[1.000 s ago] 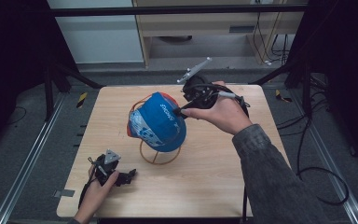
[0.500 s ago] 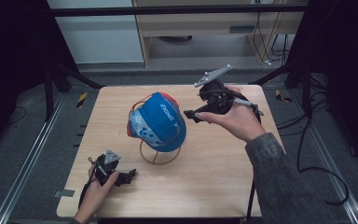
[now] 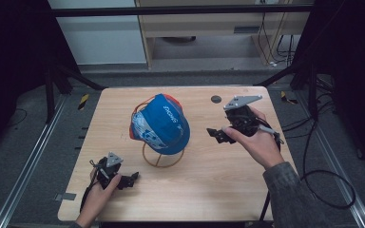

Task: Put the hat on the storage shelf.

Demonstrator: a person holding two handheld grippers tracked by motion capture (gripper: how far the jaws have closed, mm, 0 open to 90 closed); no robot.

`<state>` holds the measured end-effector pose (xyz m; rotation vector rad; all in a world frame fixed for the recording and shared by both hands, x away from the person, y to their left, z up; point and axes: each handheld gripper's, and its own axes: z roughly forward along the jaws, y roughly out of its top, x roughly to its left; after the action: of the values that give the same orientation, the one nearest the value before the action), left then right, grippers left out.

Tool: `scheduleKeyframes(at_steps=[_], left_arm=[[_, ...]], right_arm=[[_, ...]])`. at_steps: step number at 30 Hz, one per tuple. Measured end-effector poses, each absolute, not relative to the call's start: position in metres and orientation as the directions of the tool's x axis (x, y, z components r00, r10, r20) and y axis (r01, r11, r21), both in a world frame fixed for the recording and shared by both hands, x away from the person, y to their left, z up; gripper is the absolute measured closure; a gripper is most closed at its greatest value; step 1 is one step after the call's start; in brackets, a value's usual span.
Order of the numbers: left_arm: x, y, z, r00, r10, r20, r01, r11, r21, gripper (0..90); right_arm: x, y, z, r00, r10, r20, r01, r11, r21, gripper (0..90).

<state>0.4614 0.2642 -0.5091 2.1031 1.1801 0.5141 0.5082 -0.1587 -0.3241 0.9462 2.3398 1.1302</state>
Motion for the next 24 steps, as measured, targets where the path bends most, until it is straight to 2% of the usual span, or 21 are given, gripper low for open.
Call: scheduleKeyframes(at_steps=[6, 24], left_arm=[[0.461, 0.264, -0.509, 0.515, 0.857, 0.018, 0.596, -0.373, 0.711, 0.0], [0.461, 0.264, -0.509, 0.515, 0.857, 0.017, 0.596, -0.372, 0.711, 0.0]], right_arm=[[0.498, -0.177, -0.365, -0.662, 0.749, -0.022, 0.457, 0.428, 0.780, 14.1], [0.488, -0.201, -0.436, -0.611, 0.791, -0.029, 0.488, 0.406, 0.773, 11.3]])
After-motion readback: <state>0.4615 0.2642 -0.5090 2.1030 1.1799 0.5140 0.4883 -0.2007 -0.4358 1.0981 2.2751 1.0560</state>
